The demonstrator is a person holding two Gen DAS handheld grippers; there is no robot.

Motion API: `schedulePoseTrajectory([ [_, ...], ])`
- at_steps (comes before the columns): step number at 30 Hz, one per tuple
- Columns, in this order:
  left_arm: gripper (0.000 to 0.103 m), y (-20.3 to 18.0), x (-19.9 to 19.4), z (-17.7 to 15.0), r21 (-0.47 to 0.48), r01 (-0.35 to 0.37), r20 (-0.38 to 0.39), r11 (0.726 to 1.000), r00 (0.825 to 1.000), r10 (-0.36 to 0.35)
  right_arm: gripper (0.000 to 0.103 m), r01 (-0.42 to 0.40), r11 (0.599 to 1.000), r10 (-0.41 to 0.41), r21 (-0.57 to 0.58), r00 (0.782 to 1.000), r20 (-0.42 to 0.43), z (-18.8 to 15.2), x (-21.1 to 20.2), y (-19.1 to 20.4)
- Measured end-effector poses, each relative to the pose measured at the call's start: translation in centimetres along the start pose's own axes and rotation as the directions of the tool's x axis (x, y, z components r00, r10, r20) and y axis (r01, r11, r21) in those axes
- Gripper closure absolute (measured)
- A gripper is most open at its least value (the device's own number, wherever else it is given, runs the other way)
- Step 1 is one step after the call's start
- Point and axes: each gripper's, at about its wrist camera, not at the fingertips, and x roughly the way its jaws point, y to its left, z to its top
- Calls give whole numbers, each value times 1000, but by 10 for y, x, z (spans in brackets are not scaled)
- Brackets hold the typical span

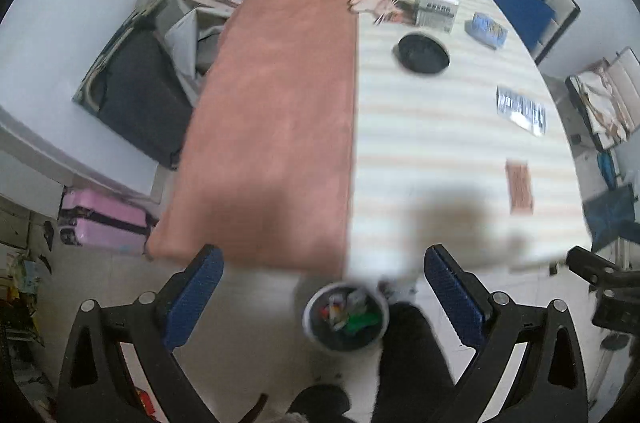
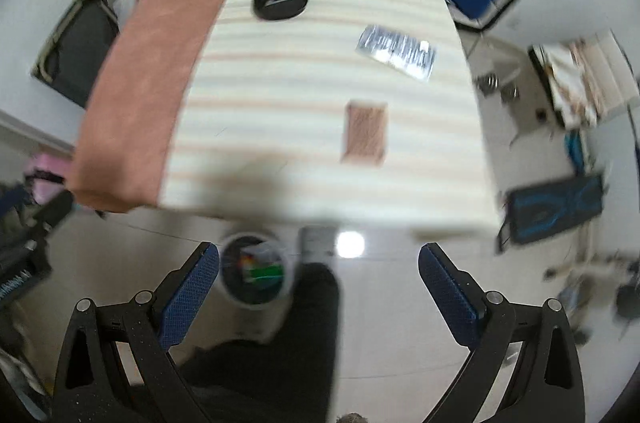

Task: Collect trash
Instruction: 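Raise both open tools from the bin back over the table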

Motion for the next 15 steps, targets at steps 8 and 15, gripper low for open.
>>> schedulePoseTrajectory([
  [8,0,-71,85,90,-48,-62,-138,997,989,55,2,95,943,-158,-319,971,-179,166,119,-74],
  [15,0,-105,142,130,-51,-120,-238,991,966,104,2,42,821,-243,-569,928,-283,224,216,-86],
])
